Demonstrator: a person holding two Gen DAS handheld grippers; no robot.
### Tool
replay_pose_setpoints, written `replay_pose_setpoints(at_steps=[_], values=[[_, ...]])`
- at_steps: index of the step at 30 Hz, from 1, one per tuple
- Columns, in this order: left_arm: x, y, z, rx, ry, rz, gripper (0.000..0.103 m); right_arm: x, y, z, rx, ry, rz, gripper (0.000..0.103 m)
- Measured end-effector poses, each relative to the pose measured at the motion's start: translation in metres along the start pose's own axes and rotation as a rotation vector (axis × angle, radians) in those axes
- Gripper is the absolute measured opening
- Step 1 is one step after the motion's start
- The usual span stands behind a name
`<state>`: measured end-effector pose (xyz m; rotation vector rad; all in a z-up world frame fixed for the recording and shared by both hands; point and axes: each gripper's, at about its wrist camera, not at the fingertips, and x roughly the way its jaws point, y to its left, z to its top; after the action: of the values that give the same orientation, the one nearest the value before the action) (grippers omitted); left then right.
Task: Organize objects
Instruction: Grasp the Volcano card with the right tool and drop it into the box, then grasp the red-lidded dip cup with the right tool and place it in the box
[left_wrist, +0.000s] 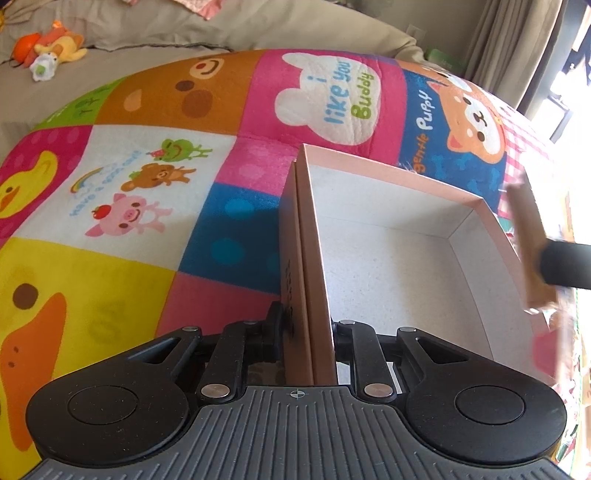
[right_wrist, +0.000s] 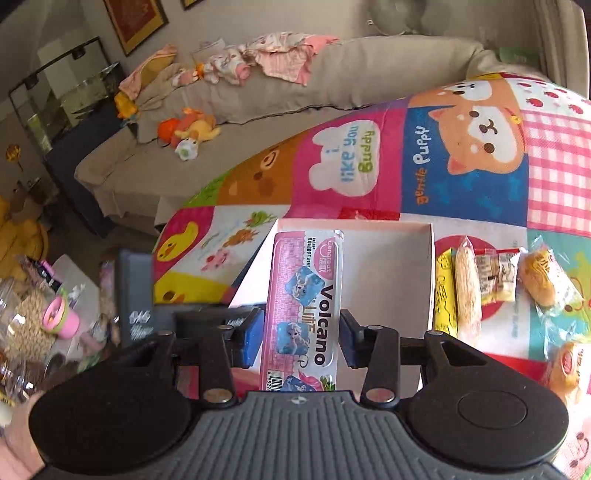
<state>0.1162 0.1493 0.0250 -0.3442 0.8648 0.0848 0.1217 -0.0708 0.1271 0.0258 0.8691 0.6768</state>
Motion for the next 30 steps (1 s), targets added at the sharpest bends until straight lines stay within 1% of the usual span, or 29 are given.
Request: replay_pose_setpoints(at_steps=[2,3,6,7,9,10,11,12,13,14,17,20,21,23,25,27,30], values=[[0.0,0.001,0.0,-0.002,0.003,-0.006,0.021,0.038,-0.002,0.015,0.036,0.015,-0.032,0.042],[-0.001,0.001,0.0,-0.002,0.003,-0.008,0.021,0.056,-0.004,0.02,0.058,0.038,-0.025,0.044],[-0.001,0.002,-0.001,-0.002,0.003,-0.016,0.021,0.101,-0.014,0.022,0.168,0.109,0.085,0.044],[0.0,0.002,-0.001,-0.001,0.002,-0.016,0.021,0.109,-0.017,0.023,0.195,0.121,0.113,0.044],[0.0,0.002,-0.001,0.0,-0.001,-0.014,0.021,0.112,-0.02,0.021,0.213,0.127,0.152,0.046],[0.0,0.002,-0.002,-0.002,-0.002,-0.013,0.021,0.109,-0.021,0.019,0.207,0.121,0.153,0.047],[0.0,0.002,-0.002,-0.004,-0.004,-0.012,0.021,0.103,-0.023,0.018,0.193,0.109,0.14,0.05],[0.0,0.002,-0.002,-0.006,-0.005,-0.013,0.021,0.096,-0.026,0.016,0.173,0.09,0.121,0.053],[0.0,0.003,-0.002,-0.007,-0.006,-0.014,0.021,0.087,-0.029,0.015,0.148,0.064,0.092,0.053],[0.0,0.003,-0.002,-0.008,-0.007,-0.015,0.021,0.075,-0.033,0.012,0.122,0.035,0.056,0.055],[0.0,0.004,-0.002,-0.008,-0.007,-0.015,0.021,0.036,-0.05,-0.003,0.045,-0.046,-0.068,0.064],[0.0,0.002,-0.003,-0.006,-0.009,-0.007,0.021,0.0,-0.067,-0.032,-0.026,-0.103,-0.206,0.069],[0.0,0.001,-0.003,-0.003,-0.009,-0.004,0.021,-0.009,-0.072,-0.044,-0.039,-0.111,-0.247,0.072],[-0.001,0.0,-0.004,0.0,-0.009,0.001,0.021,-0.025,-0.086,-0.067,-0.045,-0.109,-0.315,0.074],[0.0,-0.002,-0.004,0.004,-0.002,0.009,0.021,-0.037,-0.099,-0.09,-0.034,-0.099,-0.363,0.075],[0.0,-0.003,-0.005,0.01,0.003,0.016,0.02,-0.046,-0.112,-0.109,-0.004,-0.089,-0.392,0.079],[-0.001,-0.005,-0.007,0.015,0.005,0.024,0.02,-0.053,-0.127,-0.131,0.071,-0.073,-0.383,0.08]])
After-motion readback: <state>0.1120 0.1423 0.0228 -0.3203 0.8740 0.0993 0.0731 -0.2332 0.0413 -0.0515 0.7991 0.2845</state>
